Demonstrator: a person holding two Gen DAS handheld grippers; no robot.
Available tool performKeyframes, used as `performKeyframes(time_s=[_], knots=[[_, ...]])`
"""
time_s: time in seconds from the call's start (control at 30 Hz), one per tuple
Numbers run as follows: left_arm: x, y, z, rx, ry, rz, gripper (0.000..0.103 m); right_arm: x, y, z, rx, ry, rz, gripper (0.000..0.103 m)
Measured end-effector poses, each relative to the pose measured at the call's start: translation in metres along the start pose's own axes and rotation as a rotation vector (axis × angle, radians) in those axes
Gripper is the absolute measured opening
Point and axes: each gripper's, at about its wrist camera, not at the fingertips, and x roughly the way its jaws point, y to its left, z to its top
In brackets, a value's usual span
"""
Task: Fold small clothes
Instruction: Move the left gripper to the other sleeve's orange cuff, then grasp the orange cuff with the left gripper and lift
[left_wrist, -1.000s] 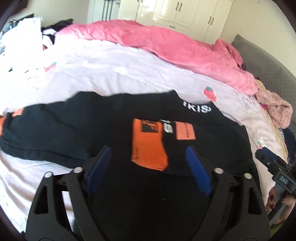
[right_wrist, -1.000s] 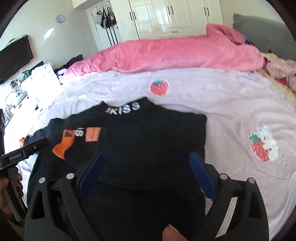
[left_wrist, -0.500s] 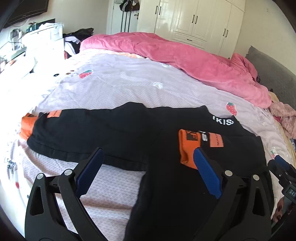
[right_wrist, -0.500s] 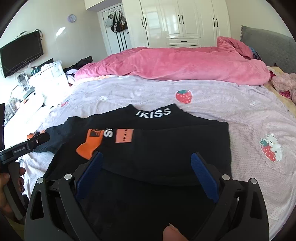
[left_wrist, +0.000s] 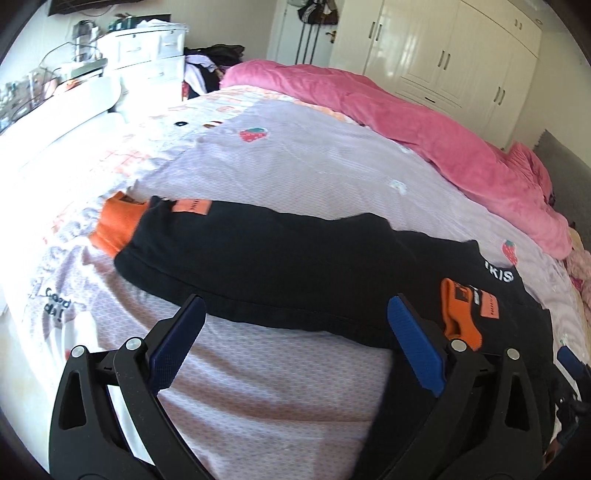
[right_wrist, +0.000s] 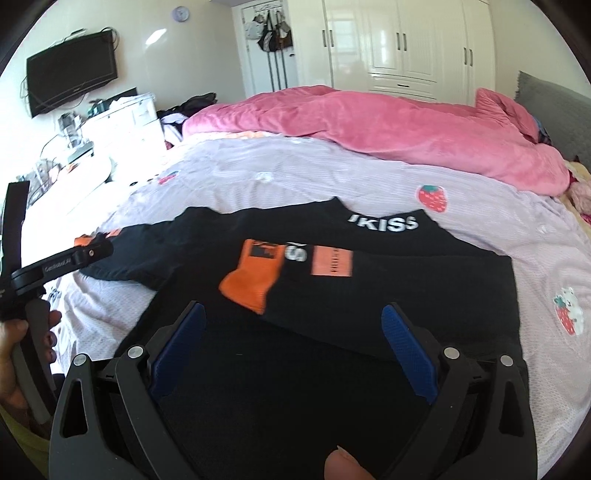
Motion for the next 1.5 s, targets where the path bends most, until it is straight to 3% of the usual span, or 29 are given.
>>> performKeyframes(time_s=[0.33, 0.73, 0.97, 1.17, 1.23, 1.3, 1.37, 1.5], knots=[[0.003, 0.069, 0.007, -0.145, -0.013, 0.068, 0.093, 0.014, 0.051, 0.004, -0.061, 0.024, 0.034, 0.096], [0.015, 0.123, 0.002, -0.301, -0.017, 0.059, 0.092, 0.046, 0.106, 0.008, -0.156, 0.063, 0.056, 0.096], [0.026, 0.139, 0.011, -0.385, -0.037, 0.035, 0.065, 0.056, 0.123, 0.003, -0.182, 0.09, 0.081, 0.096], [0.055, 0.151, 0.022, -0.513, -0.007, 0.057, 0.061, 0.061, 0.112, -0.002, -0.142, 0.104, 0.076, 0.096], [0.061, 0.151, 0.026, -0.525, -0.016, 0.08, 0.051, 0.063, 0.107, -0.004, -0.13, 0.112, 0.073, 0.096], [0.062, 0.152, 0.028, -0.533, -0.042, 0.09, 0.03, 0.063, 0.101, -0.005, -0.119, 0.116, 0.065, 0.096], [0.061, 0.153, 0.027, -0.534, -0.059, 0.077, 0.021, 0.063, 0.094, -0.006, -0.101, 0.114, 0.059, 0.096], [0.047, 0.145, 0.032, -0.494, -0.115, 0.056, 0.015, 0.064, 0.078, -0.008, -0.049, 0.114, 0.042, 0.096]])
